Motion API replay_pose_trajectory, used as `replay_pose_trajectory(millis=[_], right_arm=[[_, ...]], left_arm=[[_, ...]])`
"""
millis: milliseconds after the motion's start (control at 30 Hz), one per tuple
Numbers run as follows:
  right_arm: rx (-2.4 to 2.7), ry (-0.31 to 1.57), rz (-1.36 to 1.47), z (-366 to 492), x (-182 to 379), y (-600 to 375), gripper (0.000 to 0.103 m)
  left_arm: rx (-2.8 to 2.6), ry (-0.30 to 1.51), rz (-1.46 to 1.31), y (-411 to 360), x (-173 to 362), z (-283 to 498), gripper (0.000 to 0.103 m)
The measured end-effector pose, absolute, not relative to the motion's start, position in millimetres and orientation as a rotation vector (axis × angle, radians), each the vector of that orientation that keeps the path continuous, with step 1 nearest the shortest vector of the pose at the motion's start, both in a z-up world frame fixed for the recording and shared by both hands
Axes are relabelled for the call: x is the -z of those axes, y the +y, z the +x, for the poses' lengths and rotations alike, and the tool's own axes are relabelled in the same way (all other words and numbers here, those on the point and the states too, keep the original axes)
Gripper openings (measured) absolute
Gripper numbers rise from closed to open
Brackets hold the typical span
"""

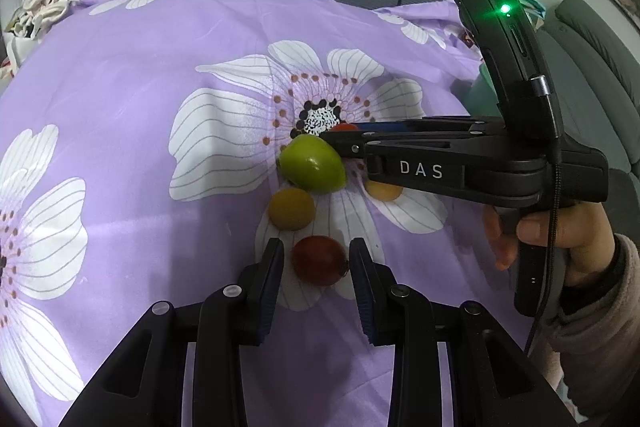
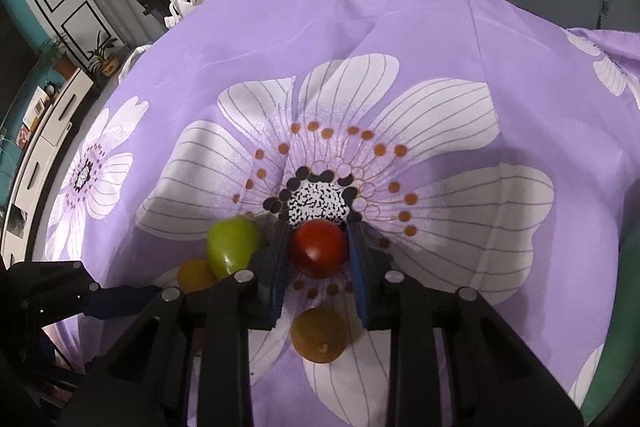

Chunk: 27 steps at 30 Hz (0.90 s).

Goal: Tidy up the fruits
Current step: 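Lift both red tomatoes and carry them toward the green bowl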

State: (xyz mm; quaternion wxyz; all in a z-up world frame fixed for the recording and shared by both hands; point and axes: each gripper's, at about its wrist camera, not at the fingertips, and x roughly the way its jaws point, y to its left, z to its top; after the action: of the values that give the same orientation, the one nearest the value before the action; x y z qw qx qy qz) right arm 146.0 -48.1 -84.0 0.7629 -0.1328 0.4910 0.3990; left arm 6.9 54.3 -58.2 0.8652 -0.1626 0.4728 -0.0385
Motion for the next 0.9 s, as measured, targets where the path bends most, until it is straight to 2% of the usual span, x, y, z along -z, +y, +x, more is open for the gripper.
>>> replay_pose_trajectory(millis=[633, 900], right_arm=[[-0.884, 0.985, -0.159, 120.7, 46.4, -105.8, 0.028], [-0.883, 0.981, -0.107, 112.3, 43.4, -128.1, 0.028]], left_arm=[[0.086, 1.017, -0.251, 35.2, 66.7, 20.4, 0.033], [0.077, 1.011, -0.249, 34.0, 64.1, 18.7, 0.027]])
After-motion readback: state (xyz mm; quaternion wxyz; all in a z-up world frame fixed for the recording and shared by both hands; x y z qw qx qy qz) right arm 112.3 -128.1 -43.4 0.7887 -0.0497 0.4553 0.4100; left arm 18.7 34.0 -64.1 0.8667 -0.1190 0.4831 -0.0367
